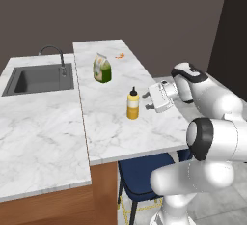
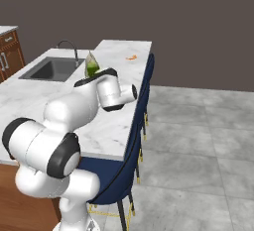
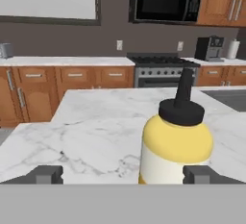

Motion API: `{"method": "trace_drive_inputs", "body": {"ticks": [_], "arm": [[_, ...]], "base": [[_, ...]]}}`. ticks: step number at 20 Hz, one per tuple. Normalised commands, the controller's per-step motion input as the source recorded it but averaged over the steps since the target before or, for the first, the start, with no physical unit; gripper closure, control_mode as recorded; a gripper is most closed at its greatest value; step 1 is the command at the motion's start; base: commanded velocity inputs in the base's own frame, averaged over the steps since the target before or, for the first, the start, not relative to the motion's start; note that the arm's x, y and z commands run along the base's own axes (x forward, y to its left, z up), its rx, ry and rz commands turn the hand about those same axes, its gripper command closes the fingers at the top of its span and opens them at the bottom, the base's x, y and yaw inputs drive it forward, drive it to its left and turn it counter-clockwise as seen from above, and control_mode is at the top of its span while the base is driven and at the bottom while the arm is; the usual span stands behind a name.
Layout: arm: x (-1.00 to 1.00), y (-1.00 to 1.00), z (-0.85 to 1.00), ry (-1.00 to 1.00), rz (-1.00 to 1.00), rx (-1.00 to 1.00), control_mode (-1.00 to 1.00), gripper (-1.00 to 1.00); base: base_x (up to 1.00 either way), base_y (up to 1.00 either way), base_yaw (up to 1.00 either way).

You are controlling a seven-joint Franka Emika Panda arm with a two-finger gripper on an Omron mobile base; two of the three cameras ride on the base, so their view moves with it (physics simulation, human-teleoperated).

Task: Move the mustard and oil and vinegar bottle from the cabinet to the dining counter.

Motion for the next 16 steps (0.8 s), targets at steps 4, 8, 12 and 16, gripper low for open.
{"method": "trace_drive_inputs", "body": {"ticks": [4, 8, 12, 16], "arm": [[-0.36, 0.00, 0.31, 0.08, -0.17, 0.00, -1.00, -1.00], [-0.39, 0.01, 0.29, 0.16, -0.28, -0.01, -1.00, -1.00], [-0.40, 0.10, 0.33, 0.14, -0.25, -0.09, -1.00, -1.00], [-0.39, 0.15, 0.36, 0.19, -0.19, -0.13, -1.00, -1.00]], "base": [[0.00, 0.00, 0.00], [0.00, 0.00, 0.00], [0.00, 0.00, 0.00], [0.00, 0.00, 0.00]]}}
